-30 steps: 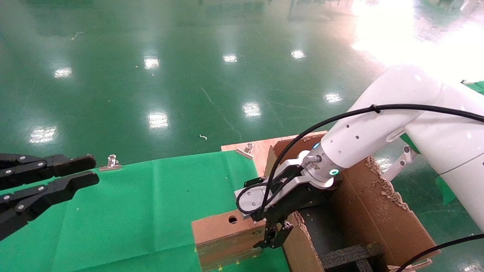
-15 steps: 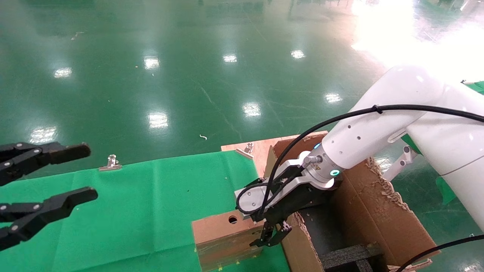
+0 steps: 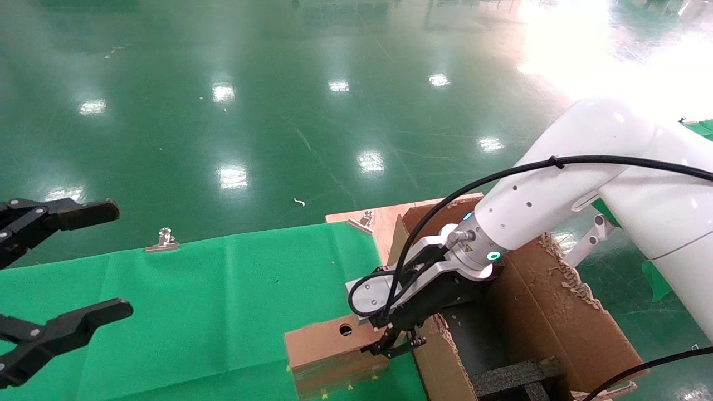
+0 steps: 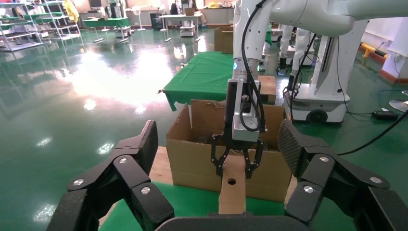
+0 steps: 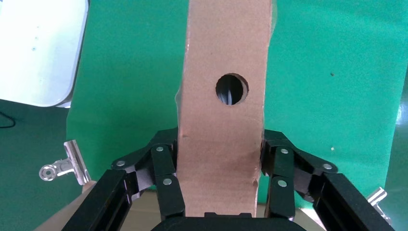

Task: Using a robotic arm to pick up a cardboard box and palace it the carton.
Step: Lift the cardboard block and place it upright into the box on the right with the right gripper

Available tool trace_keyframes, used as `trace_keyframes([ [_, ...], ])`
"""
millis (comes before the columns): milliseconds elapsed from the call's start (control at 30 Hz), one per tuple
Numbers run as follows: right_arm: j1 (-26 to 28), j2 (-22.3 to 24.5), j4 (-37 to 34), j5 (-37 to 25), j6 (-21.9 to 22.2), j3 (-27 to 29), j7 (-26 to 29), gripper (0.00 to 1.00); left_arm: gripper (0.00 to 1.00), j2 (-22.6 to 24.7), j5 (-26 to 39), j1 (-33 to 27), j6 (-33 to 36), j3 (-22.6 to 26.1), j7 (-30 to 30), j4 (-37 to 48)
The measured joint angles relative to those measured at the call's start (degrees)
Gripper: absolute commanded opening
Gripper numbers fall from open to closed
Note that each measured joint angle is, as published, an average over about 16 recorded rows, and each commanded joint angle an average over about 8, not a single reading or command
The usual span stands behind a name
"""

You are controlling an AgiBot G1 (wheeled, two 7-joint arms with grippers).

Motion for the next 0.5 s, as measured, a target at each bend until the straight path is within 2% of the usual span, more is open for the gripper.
trace_keyframes([
  [267, 0.8, 0.4, -1.0, 0.9, 0.4, 0.6, 0.1, 0.00, 1.00, 0.0, 0.0, 0.0, 0.0, 0.0, 0.0, 0.0],
  [500, 5.7, 1.2, -4.3, 1.7, 0.4, 2.0, -0.2, 0.00, 1.00, 0.0, 0.0, 0.0, 0.0, 0.0, 0.0, 0.0],
])
